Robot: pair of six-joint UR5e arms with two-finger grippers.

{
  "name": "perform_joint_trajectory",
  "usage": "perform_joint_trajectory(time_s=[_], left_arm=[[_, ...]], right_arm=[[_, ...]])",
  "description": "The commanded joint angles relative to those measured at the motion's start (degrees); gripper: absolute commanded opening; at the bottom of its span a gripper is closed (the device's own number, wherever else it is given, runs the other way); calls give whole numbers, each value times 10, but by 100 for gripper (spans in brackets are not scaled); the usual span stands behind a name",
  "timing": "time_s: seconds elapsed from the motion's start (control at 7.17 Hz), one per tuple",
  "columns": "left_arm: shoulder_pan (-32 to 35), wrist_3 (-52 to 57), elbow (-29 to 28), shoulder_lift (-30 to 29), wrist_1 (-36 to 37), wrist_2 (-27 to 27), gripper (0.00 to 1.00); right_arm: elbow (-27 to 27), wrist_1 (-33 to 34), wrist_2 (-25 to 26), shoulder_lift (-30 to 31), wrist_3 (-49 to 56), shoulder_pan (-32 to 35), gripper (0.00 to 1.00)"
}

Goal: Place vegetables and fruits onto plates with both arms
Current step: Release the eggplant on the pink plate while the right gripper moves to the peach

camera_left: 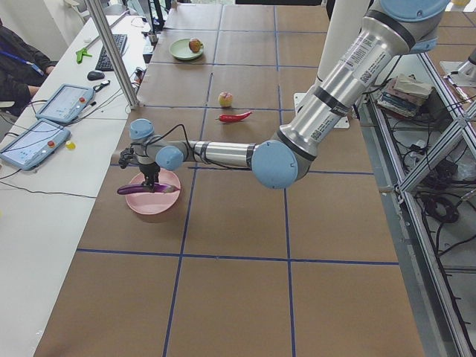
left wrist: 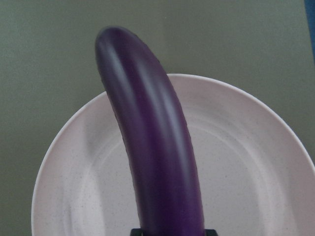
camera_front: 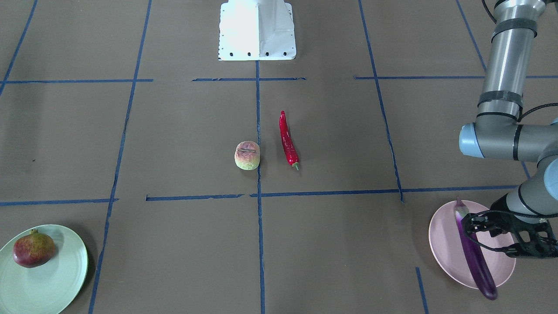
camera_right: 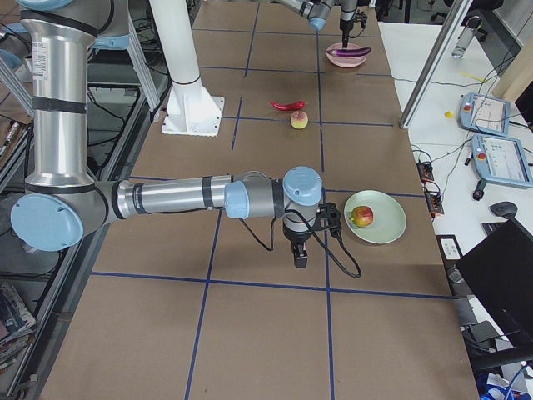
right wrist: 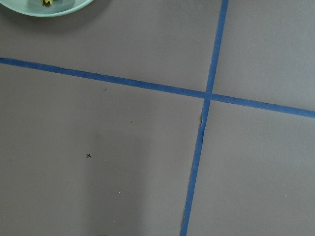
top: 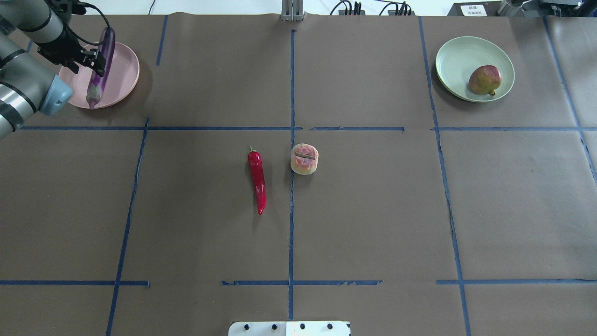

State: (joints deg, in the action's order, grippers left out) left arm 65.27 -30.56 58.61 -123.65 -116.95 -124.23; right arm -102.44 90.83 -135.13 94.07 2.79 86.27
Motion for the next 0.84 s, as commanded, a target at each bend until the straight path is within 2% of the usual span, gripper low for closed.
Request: perform_joint_trajectory(time_s=[0.0,0.28,0.42,0.7], left_arm=[[23,6,50,29,7,-69,100],[28,5,89,30,44,-80,100],[27,3,111,31,64,-79,100],[26,-3,123,31,66,-75,100]], right_arm=[[-37,0,0,-26,-32,-41,100],[-59,0,7,-124,-237,-152,100],[-58,6,30,-183,-321,-215,100],[-31,8,119,-290,-479,-344,100]])
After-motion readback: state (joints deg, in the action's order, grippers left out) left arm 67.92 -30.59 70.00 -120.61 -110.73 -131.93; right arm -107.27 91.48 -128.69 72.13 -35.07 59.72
